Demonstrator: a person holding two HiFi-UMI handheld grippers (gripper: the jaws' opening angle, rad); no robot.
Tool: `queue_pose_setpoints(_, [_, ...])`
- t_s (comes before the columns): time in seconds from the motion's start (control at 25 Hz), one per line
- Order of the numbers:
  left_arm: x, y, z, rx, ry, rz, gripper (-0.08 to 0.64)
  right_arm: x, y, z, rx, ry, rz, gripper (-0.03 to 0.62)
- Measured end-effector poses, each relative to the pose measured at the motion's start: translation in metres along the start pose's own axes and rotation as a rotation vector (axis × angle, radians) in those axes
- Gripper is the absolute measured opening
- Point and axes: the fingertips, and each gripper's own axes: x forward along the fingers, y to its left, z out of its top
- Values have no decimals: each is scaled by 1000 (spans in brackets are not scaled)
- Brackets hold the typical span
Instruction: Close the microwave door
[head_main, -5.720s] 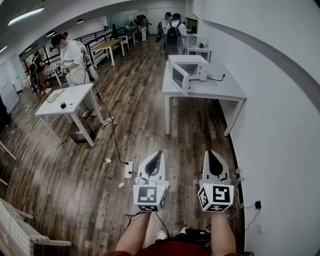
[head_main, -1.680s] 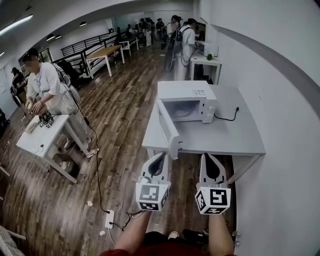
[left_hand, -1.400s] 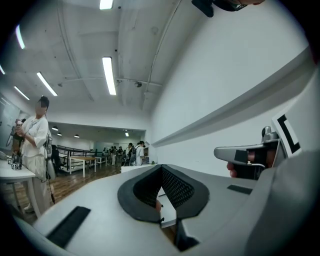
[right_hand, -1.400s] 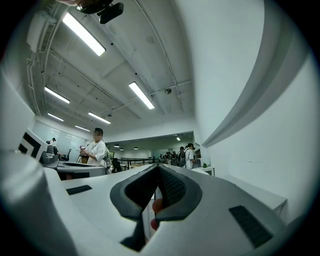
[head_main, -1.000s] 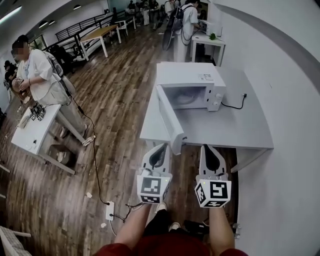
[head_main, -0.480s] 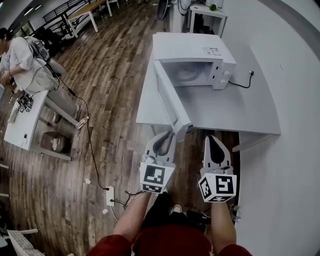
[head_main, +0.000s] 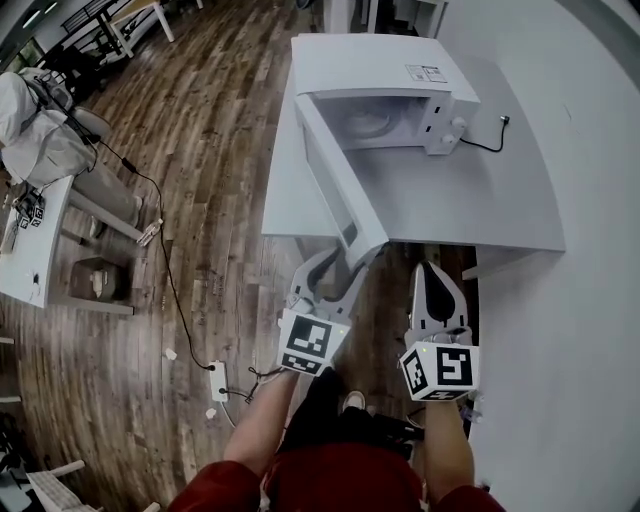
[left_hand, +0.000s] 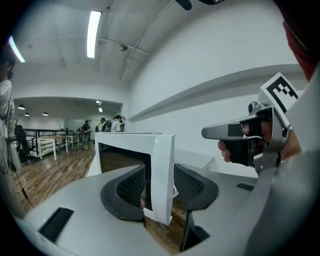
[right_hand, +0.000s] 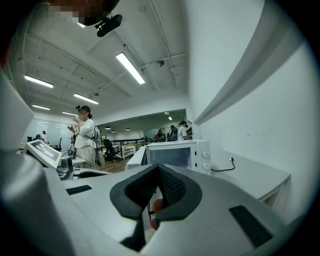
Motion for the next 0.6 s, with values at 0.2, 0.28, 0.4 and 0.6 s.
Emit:
queue_pose_setpoints(0.2, [15,0,-6,27,6,-84,173,10,-7,-6,6,14,-34,26])
queue_pose_setpoints(0.28, [19,-2,-5,51,-2,-108,171,12,-11,-7,8,18,-49,26])
queue_pose_setpoints(0.4, [19,-4,-4,65,-22,-134,156,16,-15,-7,10,18,-69,26])
queue_pose_setpoints(0.6, [23,-5,-4,70,-26,-177,153,22,-20,-6,9,18,-93,26])
